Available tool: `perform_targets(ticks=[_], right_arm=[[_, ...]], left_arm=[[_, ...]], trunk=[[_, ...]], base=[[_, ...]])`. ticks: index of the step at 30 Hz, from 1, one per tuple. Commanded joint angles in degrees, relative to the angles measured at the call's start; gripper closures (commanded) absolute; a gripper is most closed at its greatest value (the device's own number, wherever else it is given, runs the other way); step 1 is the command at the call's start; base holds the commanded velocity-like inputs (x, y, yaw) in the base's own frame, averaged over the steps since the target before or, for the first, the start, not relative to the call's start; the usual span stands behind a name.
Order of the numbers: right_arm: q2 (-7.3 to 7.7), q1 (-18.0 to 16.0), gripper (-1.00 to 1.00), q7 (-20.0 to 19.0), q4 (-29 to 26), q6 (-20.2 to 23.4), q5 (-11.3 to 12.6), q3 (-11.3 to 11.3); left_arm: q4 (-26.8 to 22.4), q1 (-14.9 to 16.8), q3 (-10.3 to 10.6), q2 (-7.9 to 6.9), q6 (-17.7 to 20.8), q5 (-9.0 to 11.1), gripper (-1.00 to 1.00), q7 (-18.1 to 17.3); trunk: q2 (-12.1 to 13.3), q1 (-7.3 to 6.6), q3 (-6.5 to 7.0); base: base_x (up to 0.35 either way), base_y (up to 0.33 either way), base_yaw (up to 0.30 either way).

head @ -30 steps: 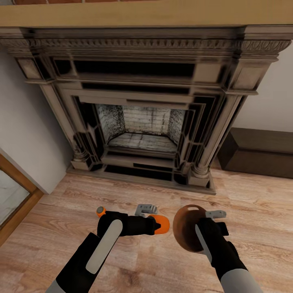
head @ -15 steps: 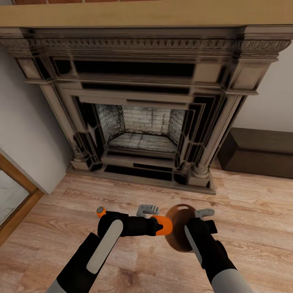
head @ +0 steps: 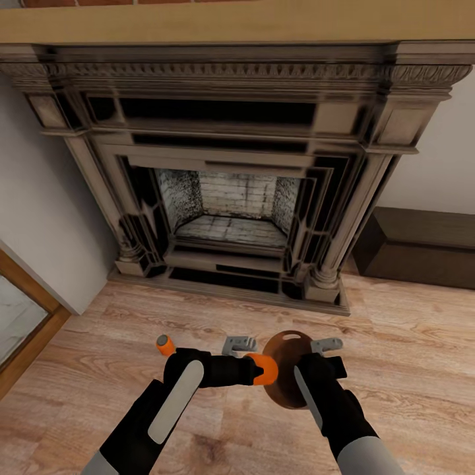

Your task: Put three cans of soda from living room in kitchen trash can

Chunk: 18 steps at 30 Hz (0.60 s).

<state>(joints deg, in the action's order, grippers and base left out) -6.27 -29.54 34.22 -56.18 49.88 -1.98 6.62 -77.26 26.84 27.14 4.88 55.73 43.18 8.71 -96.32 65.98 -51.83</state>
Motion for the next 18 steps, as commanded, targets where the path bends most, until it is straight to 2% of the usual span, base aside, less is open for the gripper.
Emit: perform_targets(ticks=[1, 5, 10, 18], right_arm=[[-0.09, -0.01, 1.00, -0.23, -0.05, 0.04, -0.48, 0.02], [-0.41, 0.01, 1.00, -0.28, -0.06, 0.05, -0.48, 0.52], [-0.68, 0.03, 1.00, -0.29, -0.08, 0.16, -0.20, 2.74], [-0.90, 0.07, 1.00, -0.29, -0.11, 0.28, -0.04, 3.27]], left_arm=[[0.49, 0.00, 0.01, 0.08, -0.67, 0.05, 1.00, -0.02], [2.38, 0.04, 0.04, 0.47, -2.14, 0.02, 1.00, -0.82], [4.07, 0.12, 0.07, 0.76, -3.96, -0.07, 1.00, -2.22], [4.44, 0.14, 0.10, 0.83, -6.20, -0.12, 1.00, -2.53]], trunk=[[0.00, 0.00, 0.01], [0.00, 0.00, 0.01], [0.00, 0.00, 0.01], [0.00, 0.00, 0.01]], base=[[0.000, 0.000, 0.000], [0.000, 0.000, 0.000], [0.000, 0.000, 0.000], [0.000, 0.000, 0.000]])
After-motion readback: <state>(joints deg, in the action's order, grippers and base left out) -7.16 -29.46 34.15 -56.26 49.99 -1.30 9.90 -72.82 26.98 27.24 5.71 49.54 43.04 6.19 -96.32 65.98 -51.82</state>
